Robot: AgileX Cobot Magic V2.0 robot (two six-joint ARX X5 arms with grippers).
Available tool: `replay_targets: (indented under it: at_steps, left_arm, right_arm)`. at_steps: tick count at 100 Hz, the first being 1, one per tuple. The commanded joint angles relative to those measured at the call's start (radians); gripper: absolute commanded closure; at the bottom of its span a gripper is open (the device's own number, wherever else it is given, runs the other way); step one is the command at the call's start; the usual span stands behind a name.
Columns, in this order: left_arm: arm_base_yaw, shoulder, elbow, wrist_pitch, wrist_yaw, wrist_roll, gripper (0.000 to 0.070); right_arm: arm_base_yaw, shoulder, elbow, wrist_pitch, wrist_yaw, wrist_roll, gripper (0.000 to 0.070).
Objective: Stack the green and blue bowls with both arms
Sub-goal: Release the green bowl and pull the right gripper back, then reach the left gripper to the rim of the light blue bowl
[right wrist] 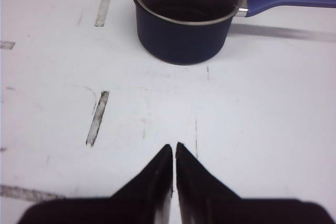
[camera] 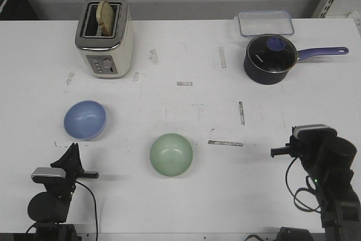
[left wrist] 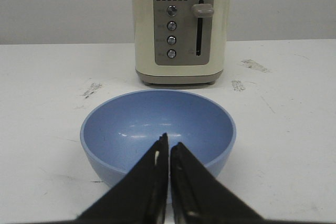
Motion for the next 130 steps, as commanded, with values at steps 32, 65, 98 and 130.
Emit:
replay_targets:
  at_steps: [32,65,98,130]
  left_arm:
    - [0.000,-0.001,0.002,0.021,0.001,-0.061,0.0699]
    - [0.000,0.121,0.363,0.016,-0.030,-0.010,0.0698]
    - [0.000,0.576,0.877,-0.148,-0.019,0.059,0.0548]
    - [0.006,0.862,1.101,-0.497,-0.039,0.007,0.0102]
  right_arm:
    - [0.003,-0.265,-0.198,0.047,-0.035,-0.002,0.0700]
    - [0.004,-0.272,-0.202,0.097,-0.035,-0.005,0.0700]
    - [0.047,-0.240,-0.202,0.096,-0.035,-0.005,0.0700]
    - [0.069,-0.241,-0.202,0.096,-0.034,-0.006,0.0700]
